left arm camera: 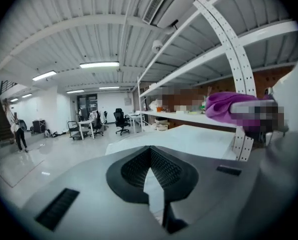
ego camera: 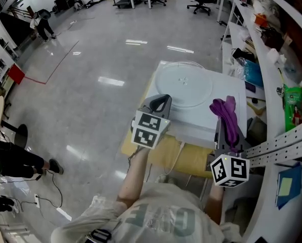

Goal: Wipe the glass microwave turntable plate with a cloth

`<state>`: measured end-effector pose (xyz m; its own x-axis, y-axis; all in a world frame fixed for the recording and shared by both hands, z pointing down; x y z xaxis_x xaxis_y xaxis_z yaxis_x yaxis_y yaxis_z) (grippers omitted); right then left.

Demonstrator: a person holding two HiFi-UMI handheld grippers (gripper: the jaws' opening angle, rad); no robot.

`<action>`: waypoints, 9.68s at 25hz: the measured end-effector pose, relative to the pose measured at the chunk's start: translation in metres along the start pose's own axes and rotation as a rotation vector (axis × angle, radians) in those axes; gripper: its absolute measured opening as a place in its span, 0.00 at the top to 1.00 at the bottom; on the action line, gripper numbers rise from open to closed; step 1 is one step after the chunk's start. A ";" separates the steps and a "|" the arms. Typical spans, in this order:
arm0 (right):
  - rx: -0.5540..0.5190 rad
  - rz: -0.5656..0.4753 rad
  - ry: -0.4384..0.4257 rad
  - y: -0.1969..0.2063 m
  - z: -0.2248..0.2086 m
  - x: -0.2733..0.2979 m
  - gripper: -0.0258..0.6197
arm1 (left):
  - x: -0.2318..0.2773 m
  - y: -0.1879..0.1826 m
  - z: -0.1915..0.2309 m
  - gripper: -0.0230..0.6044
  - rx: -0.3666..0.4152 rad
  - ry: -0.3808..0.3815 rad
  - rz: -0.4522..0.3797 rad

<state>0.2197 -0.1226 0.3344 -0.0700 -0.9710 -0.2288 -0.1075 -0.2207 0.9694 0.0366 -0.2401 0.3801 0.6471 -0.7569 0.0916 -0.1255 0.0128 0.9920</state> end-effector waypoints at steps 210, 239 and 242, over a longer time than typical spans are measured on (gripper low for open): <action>-0.596 0.726 -0.710 0.112 0.161 0.111 0.87 | -0.003 0.056 0.068 0.96 -0.107 0.223 -0.119; -0.523 0.710 -0.520 0.130 0.124 0.237 0.87 | -0.005 0.059 0.069 0.96 -0.111 0.200 -0.114; -0.523 0.729 -0.537 0.137 0.126 0.232 0.87 | -0.005 0.058 0.070 0.96 -0.114 0.195 -0.116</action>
<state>0.0636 -0.3665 0.4025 -0.3906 -0.7442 0.5419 0.5716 0.2654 0.7764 -0.0264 -0.2808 0.4313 0.7864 -0.6174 -0.0197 0.0368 0.0149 0.9992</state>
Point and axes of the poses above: the fingertips, and each gripper's own axes: x forward along the fingers, z to its left, y out of its underside, the point moved 3 cm from there along -x, backward along the fingers, and after that the axes turned 11 degrees about -z, right-handed, at the moved point
